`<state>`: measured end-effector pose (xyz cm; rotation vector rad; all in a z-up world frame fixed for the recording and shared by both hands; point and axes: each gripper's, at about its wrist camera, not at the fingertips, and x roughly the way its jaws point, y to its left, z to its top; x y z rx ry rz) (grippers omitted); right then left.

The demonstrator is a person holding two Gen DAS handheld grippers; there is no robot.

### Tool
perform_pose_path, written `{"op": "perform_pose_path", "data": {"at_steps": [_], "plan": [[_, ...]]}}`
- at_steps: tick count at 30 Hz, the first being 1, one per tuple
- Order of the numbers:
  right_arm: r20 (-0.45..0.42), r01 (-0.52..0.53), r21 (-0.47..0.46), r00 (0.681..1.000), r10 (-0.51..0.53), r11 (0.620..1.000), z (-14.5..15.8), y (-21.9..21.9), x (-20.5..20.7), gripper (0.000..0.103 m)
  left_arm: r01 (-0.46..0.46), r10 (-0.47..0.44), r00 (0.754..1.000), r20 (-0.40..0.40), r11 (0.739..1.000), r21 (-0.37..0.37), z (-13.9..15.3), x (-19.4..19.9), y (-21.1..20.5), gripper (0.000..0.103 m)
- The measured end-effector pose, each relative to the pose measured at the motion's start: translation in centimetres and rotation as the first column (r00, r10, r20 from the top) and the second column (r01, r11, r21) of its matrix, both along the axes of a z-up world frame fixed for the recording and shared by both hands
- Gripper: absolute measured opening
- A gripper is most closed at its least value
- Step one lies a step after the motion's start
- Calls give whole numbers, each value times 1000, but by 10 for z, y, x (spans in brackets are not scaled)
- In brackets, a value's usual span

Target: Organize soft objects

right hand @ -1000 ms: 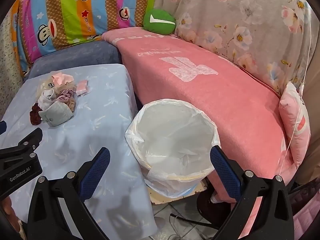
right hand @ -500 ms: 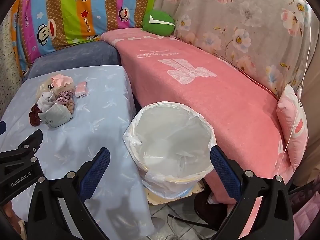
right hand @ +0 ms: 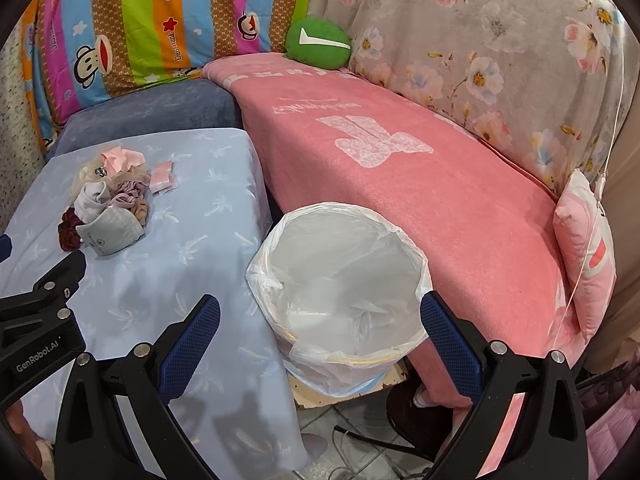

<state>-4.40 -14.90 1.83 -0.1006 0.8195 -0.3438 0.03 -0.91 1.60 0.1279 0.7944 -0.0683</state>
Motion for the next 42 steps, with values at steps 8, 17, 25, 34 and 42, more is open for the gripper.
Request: {"op": "perform_pose_path", "data": {"at_steps": [8,17,25,34,42], "plan": [[-1,5,-10,1000,-5,1000,2,3,1,97,2,-2,1000,3,1000,-11,3,1,3,96],[-4,12,-9,1000,-12,1000,3,5,3,97,6,-6,1000,-14,1000,-18,3,5,5,96],[-4,13,-13,1000,-13,1000,4,6,4,97,6,-7,1000,-21,999,-35,2,5,9,96],[-4,16,-11,1000,-16,1000,5,5,6,97,11,-11,1000,8,999,-30,3,2,7,96],[-3,18,-8,1000,-18,1000,5,3,7,97,13,-12,1000,10,1000,-29,3,3,6,96]]}}
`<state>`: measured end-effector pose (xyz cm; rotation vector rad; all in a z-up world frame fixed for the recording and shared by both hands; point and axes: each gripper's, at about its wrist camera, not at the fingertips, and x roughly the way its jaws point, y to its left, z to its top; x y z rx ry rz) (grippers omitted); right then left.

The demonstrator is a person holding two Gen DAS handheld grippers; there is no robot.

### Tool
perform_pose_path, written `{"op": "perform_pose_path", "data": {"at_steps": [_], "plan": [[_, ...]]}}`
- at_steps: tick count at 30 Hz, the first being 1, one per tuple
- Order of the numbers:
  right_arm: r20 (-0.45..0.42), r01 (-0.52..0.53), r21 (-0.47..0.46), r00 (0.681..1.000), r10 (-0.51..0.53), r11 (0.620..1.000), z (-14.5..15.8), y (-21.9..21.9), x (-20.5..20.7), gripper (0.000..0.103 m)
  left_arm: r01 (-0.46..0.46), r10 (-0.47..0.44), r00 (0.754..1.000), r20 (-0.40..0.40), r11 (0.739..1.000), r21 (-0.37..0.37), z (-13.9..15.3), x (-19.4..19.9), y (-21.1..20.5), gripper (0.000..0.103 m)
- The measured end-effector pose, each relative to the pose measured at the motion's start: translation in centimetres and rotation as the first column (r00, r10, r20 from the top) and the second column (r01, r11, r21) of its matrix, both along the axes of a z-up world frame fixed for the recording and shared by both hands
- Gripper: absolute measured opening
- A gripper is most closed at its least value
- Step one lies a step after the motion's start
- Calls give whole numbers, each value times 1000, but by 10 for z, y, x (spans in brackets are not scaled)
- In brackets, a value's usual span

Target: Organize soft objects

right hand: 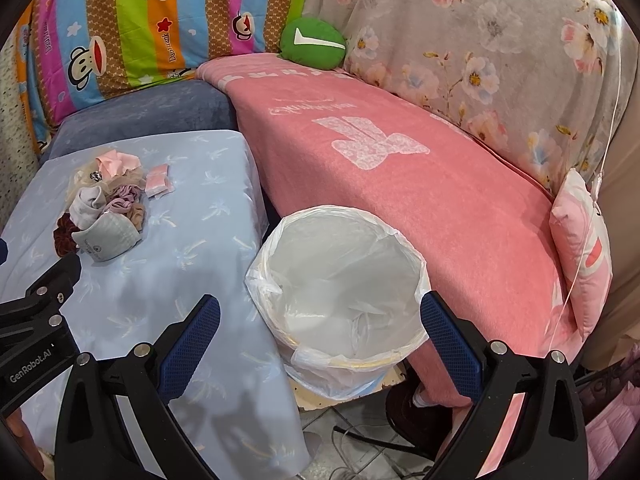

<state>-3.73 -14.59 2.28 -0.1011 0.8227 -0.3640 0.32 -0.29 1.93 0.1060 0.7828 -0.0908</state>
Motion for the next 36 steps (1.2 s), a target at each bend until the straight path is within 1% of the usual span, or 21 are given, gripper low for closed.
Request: {"op": "perform_pose_path", "data": {"at_steps": [23,36], "plan": [[6,9,5,1000,-9,1000,1,-3,0,97,-1,1,1000,0,1000,1,-1,0,0,96],[20,19,9,1000,-19,1000,4,-7,-4,97,11,-11,1000,9,1000,1,2,-2,-7,96]]}}
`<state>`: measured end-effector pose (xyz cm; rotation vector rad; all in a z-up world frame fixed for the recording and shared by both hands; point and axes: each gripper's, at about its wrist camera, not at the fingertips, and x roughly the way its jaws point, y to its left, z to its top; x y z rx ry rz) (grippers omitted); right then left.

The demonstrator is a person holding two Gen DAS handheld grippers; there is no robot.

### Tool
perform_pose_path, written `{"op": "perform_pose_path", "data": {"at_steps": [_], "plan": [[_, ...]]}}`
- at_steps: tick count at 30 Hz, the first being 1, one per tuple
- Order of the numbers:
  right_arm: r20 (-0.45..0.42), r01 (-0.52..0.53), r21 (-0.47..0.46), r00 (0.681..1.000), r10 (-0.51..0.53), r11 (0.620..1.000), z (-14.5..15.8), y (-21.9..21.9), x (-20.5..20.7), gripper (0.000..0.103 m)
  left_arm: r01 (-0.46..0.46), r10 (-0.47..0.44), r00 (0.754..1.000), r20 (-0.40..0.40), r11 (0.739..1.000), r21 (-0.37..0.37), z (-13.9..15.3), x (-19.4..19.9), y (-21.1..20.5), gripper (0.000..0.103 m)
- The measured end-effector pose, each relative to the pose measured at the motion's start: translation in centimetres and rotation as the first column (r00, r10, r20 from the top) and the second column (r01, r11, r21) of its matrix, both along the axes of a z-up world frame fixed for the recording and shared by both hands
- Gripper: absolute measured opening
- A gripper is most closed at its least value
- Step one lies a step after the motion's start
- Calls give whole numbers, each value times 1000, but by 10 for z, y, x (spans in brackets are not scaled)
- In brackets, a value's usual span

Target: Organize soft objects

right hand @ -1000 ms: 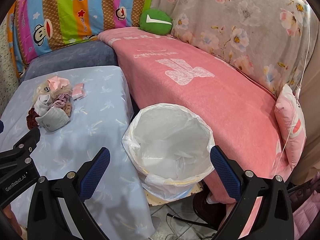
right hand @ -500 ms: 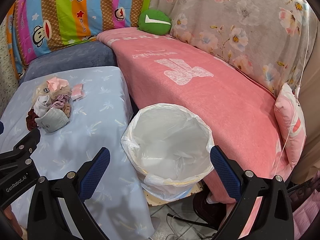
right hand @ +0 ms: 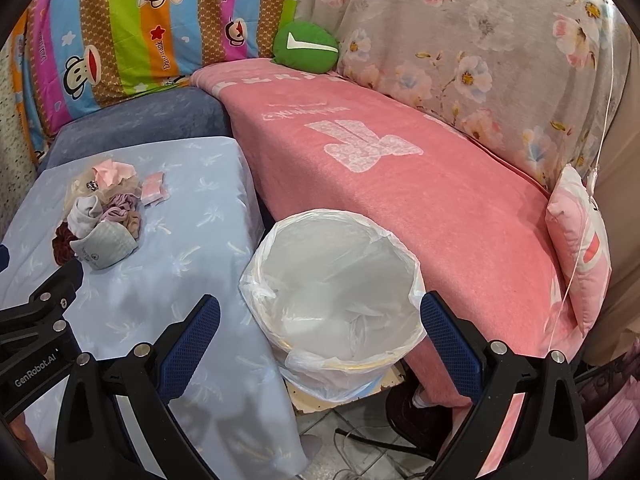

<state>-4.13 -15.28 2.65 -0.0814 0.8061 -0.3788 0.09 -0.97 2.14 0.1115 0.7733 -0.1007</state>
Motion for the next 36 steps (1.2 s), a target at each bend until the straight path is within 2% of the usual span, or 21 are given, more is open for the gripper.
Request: {"op": "perform_pose_path", "data": {"at_steps": [15,23,31,36], "plan": [[6,5,7,1000,-5,1000,0,-1,2,97,28,-28,1000,4,1000,-12,2,9,0,96],[30,7,48,1000,-8,999,-1,6,19,97,64,-64,998,17,998,-16,-1,24,9,96],[67,-49,125,997,41,991,-13,31,56,97,-25,24,1000,-12,999,-47,-22,62,55,96],[65,-93,206,995,81,974,-31,50,87,97,-109,108,993,-36,994,-31,-38,87,95,96]]}}
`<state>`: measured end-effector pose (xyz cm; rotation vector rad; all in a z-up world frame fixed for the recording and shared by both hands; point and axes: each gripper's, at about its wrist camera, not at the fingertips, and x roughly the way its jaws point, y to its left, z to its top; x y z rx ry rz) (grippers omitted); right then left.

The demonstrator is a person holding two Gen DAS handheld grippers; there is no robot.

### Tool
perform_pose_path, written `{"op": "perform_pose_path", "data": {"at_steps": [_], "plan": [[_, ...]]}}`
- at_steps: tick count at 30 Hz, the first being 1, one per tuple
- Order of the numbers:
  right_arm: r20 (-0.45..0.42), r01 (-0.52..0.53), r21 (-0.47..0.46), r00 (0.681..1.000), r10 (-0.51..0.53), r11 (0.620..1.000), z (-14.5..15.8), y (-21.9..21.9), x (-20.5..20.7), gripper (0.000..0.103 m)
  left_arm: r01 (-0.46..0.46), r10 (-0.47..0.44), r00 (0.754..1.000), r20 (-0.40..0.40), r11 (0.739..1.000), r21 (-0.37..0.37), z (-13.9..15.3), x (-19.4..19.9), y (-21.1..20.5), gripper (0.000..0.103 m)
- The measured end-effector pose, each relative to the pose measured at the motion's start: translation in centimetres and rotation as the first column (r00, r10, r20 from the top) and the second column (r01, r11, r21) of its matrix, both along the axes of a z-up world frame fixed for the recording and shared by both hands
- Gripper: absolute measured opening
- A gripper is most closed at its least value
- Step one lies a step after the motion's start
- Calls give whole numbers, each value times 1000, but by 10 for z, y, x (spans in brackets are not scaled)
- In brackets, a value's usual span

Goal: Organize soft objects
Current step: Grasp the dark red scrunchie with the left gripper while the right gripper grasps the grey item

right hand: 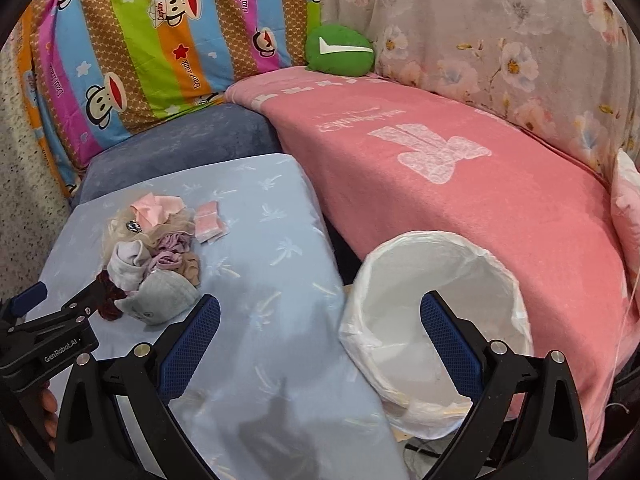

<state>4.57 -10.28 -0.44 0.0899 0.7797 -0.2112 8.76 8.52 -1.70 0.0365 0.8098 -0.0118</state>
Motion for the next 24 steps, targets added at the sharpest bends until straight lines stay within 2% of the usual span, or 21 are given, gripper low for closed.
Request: {"op": "perform_pose_path", "data": {"at_steps": [8,14,17,18,22,24], "plan": [[-38,-78,64,996,81,995,-36,43,46,97,-90,91,994,-54,996,10,-29,33,56,96],[-64,-123,117,989,131,985,-56,77,71,97,-98,93,991,-93,994,-41,-45,48,73,96],[-74,-136,151,986,148,979,-62,86,78,92,-86,79,992,-94,994,-74,-50,53,76,95],[-79,-139,162,985,153,977,-63,90,81,90,-80,72,992,-101,993,-84,-52,54,76,93],[-92,-150,190,981,169,970,-69,103,89,81,-64,41,986,-162,988,-140,-65,63,77,74],[-101,-156,191,979,178,969,-72,109,93,73,-69,39,982,-186,985,-159,-70,65,79,69]]}}
